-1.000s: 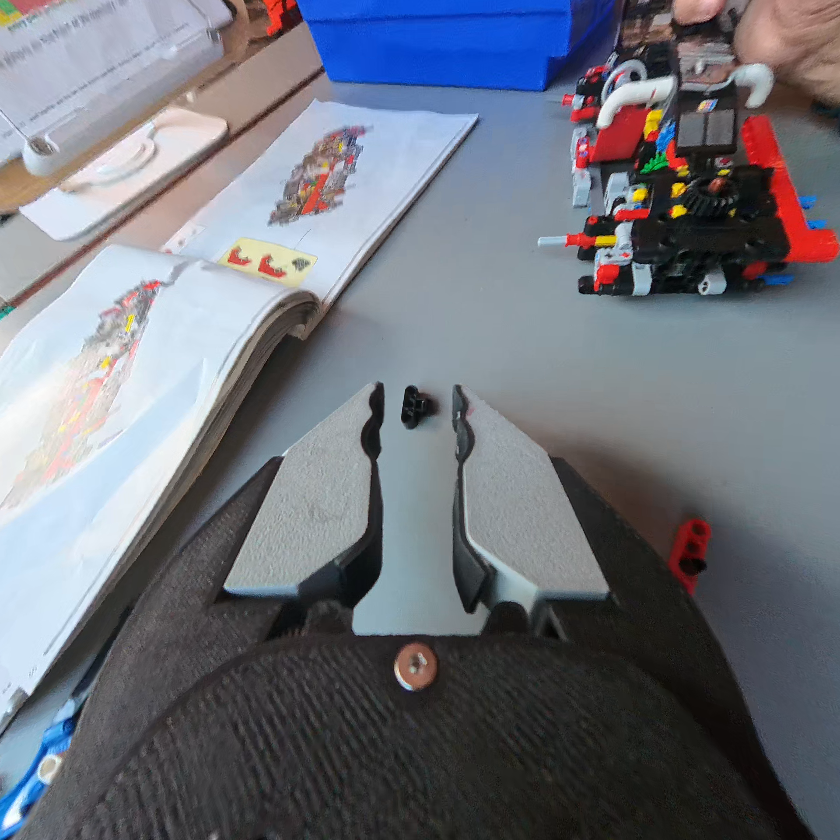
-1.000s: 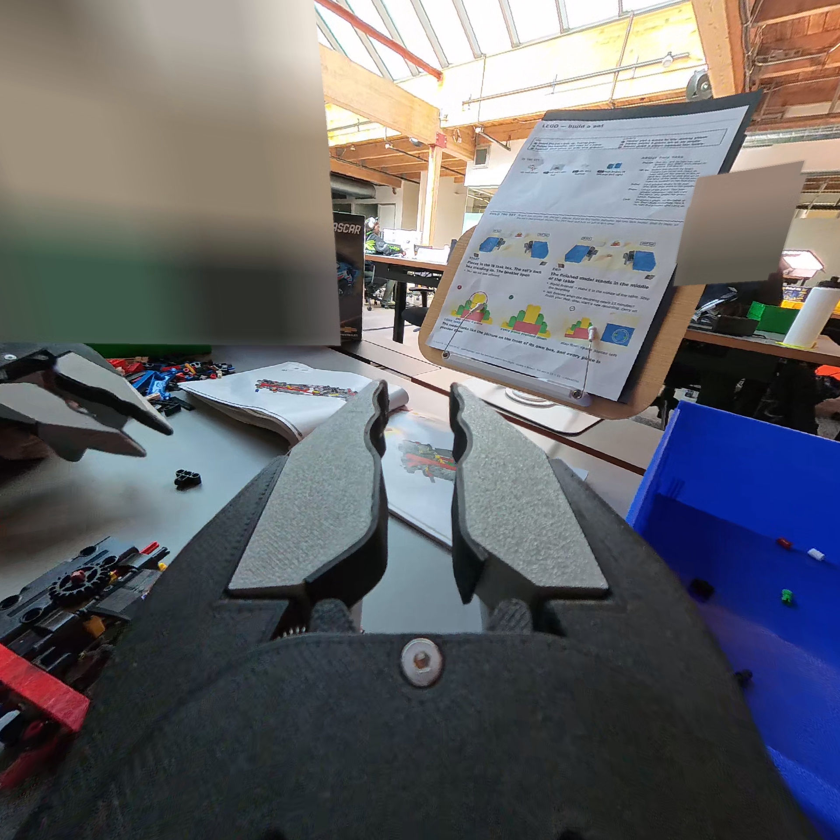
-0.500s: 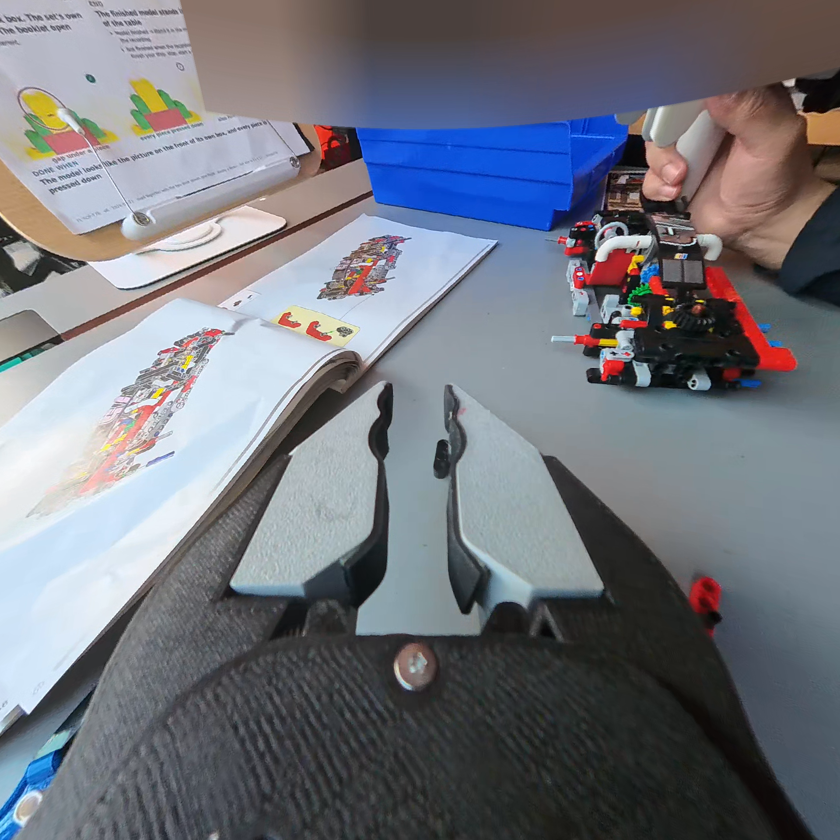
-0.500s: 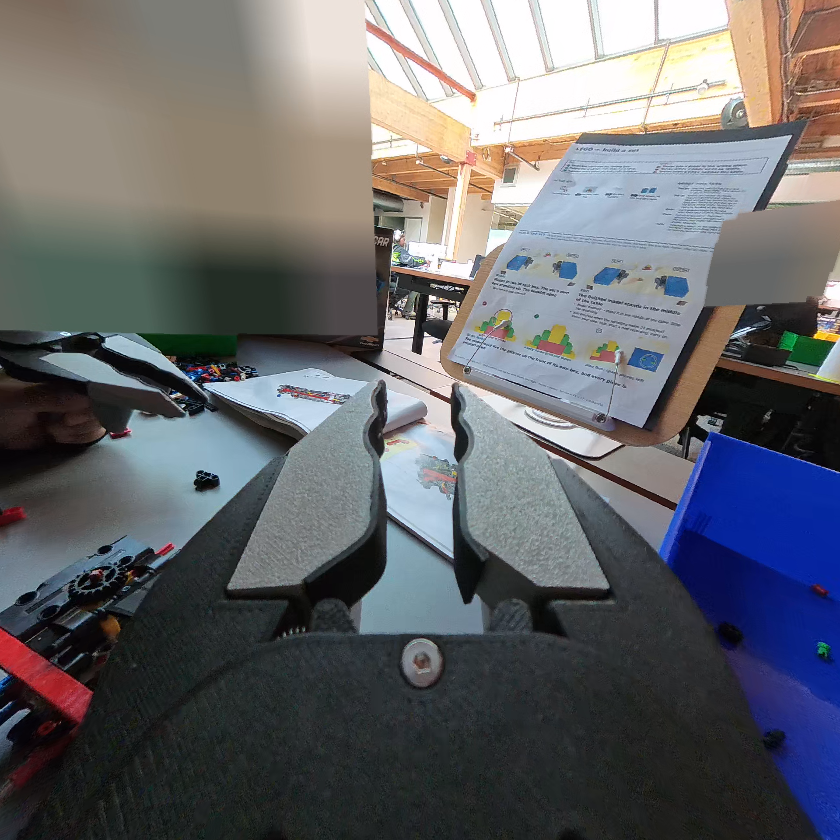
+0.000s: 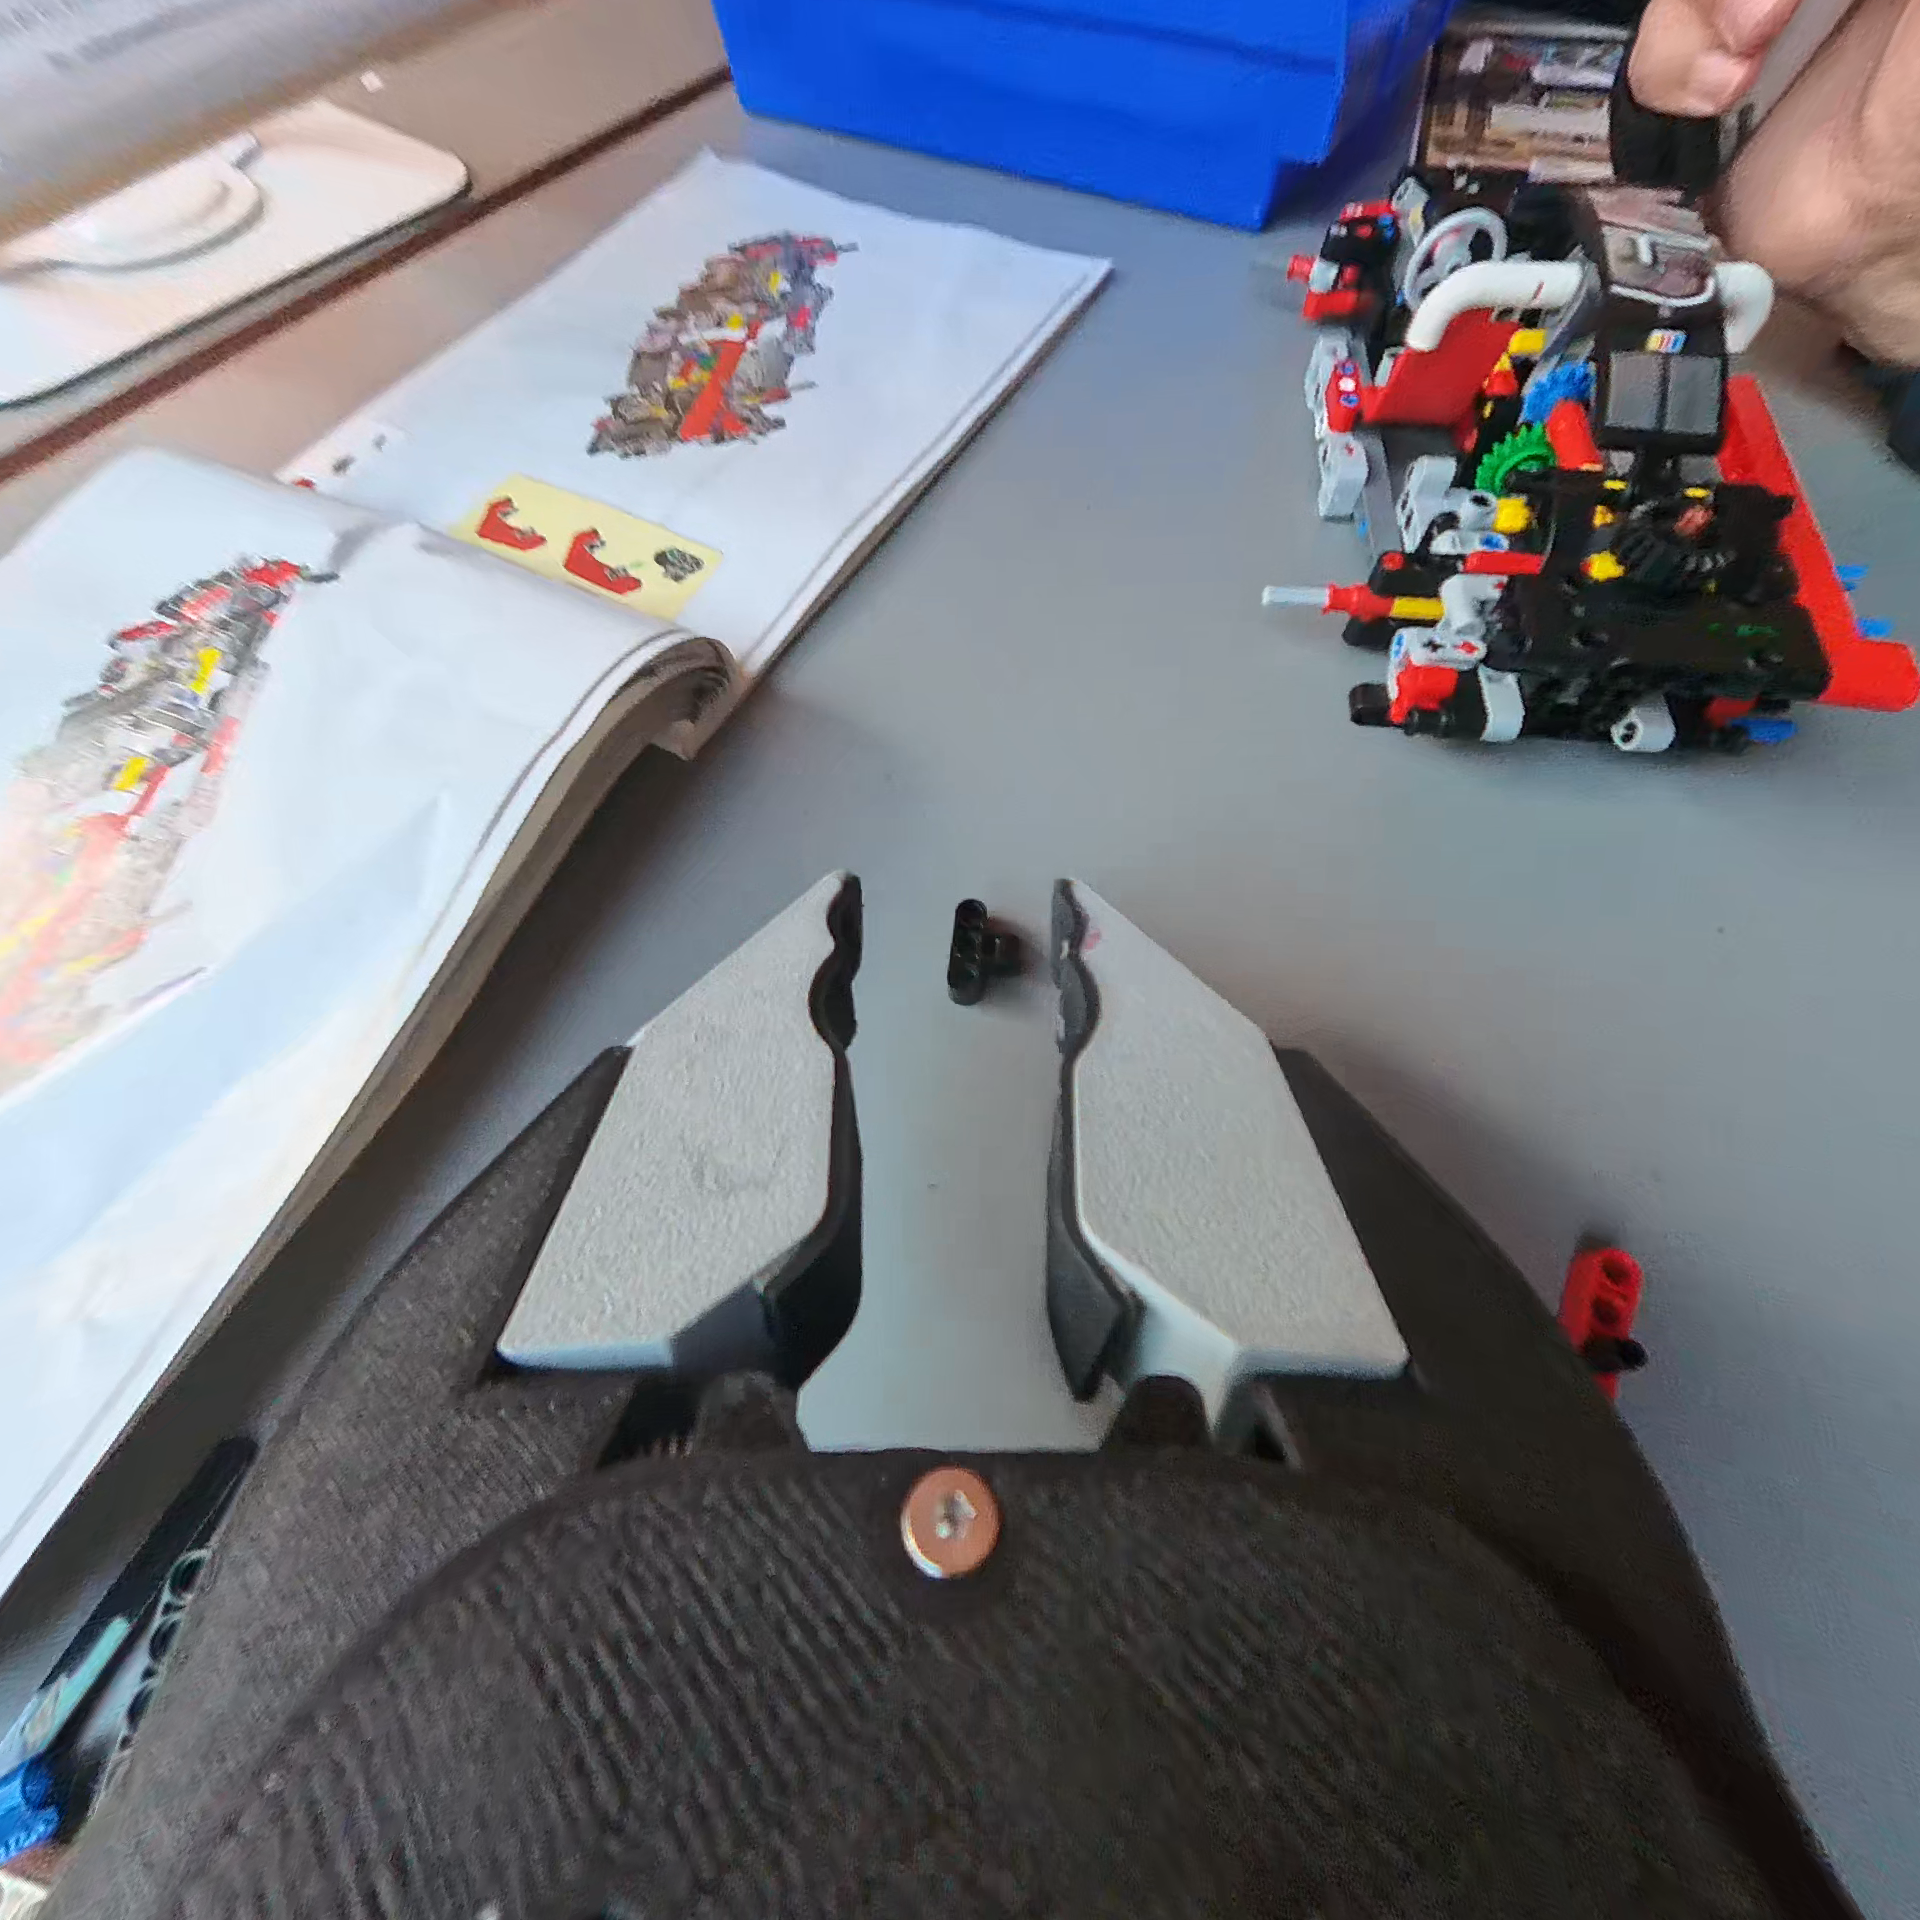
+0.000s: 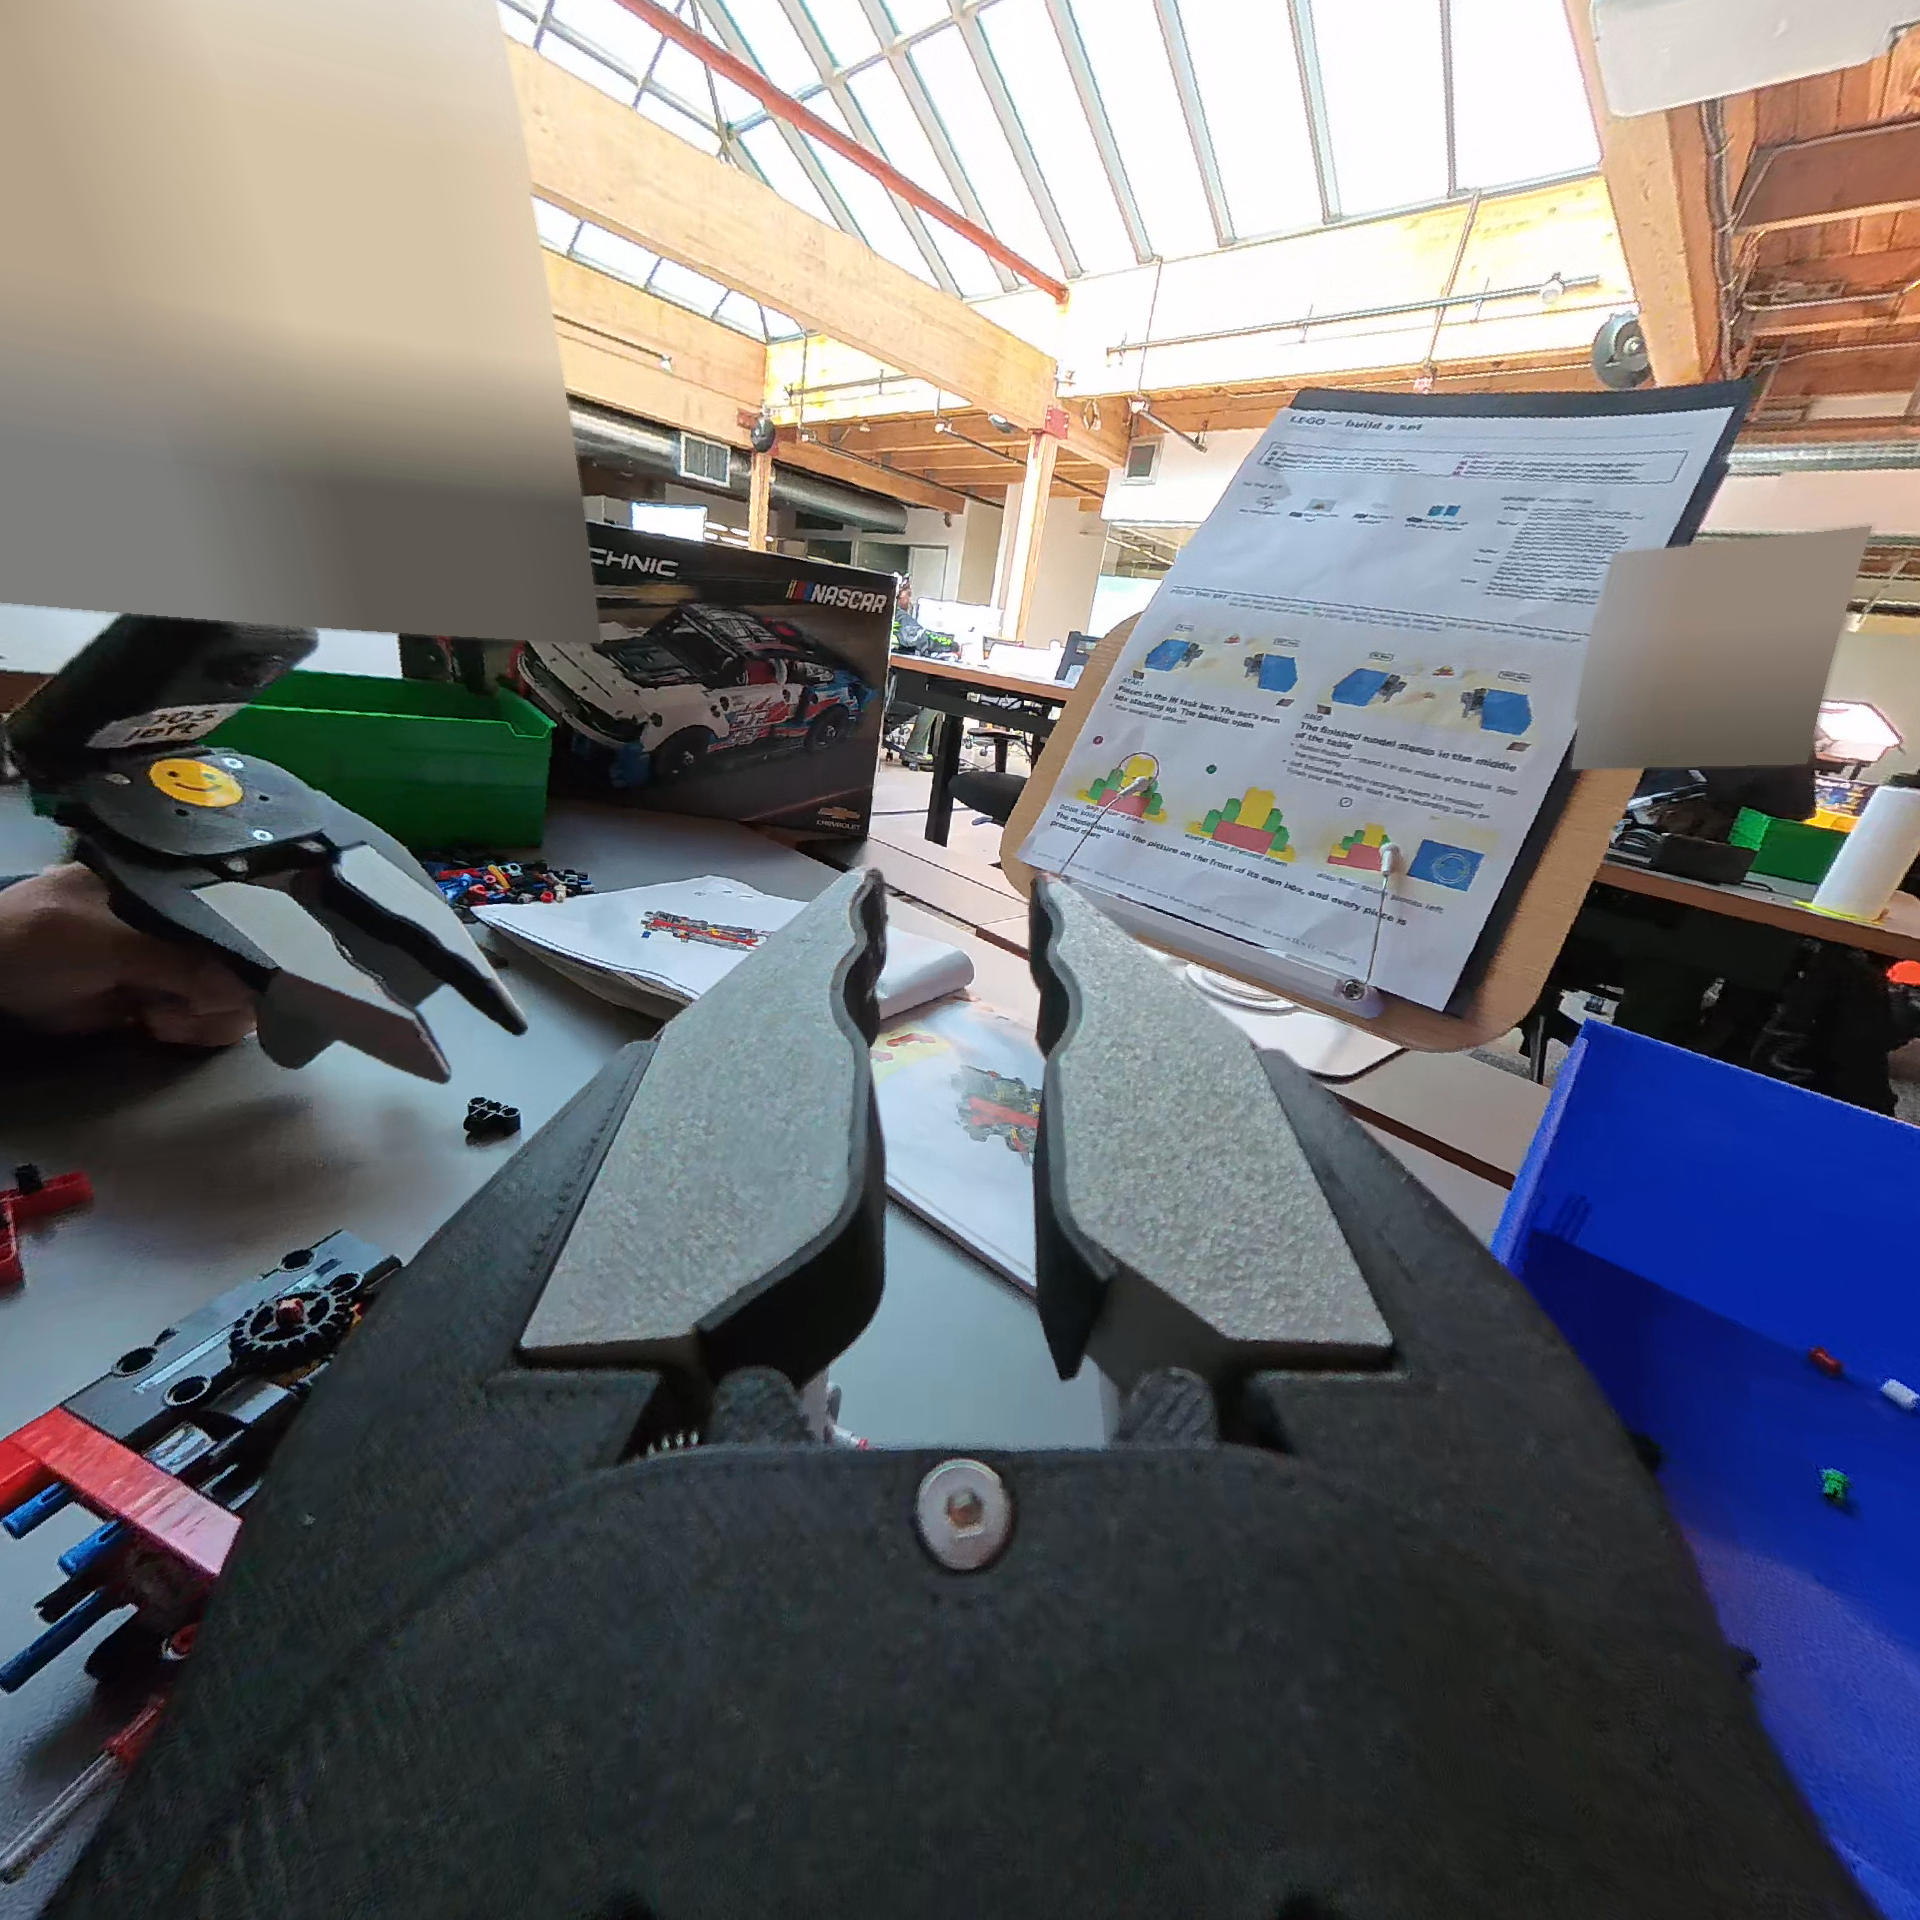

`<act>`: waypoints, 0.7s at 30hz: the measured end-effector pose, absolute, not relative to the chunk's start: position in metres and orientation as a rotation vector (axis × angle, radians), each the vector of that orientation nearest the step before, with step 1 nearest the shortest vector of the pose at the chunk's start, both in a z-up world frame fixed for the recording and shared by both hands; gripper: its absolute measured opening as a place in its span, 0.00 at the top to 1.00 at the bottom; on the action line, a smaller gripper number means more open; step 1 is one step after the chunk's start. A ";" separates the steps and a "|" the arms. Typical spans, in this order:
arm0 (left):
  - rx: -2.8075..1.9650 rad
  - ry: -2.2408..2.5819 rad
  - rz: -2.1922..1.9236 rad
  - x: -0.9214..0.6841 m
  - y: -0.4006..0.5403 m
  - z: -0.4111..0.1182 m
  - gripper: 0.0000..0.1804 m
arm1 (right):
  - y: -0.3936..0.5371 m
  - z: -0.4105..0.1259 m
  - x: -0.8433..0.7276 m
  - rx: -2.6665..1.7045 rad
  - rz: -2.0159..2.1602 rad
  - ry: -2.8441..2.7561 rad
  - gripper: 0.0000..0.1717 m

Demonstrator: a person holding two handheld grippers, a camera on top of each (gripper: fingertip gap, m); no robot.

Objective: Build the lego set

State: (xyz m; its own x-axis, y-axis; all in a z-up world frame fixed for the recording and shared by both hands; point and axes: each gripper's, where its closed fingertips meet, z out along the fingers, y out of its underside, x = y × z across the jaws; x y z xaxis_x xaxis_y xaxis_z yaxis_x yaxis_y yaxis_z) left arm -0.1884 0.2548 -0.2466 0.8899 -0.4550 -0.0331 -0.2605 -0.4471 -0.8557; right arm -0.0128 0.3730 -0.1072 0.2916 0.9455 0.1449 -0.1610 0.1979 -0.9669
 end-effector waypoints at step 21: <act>-2.276 0.525 -0.320 -0.190 0.250 -0.277 0.97 | 0.368 -0.116 -0.023 -1.085 0.954 -1.010 0.88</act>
State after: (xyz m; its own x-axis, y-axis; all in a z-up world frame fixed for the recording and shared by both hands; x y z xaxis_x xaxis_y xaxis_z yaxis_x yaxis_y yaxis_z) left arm -0.1902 0.2505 -0.2774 0.8838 -0.4632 0.0662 -0.2717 -0.6231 -0.7334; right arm -0.0234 0.3682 -0.1160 0.2603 0.9512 0.1658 -0.1114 0.2001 -0.9734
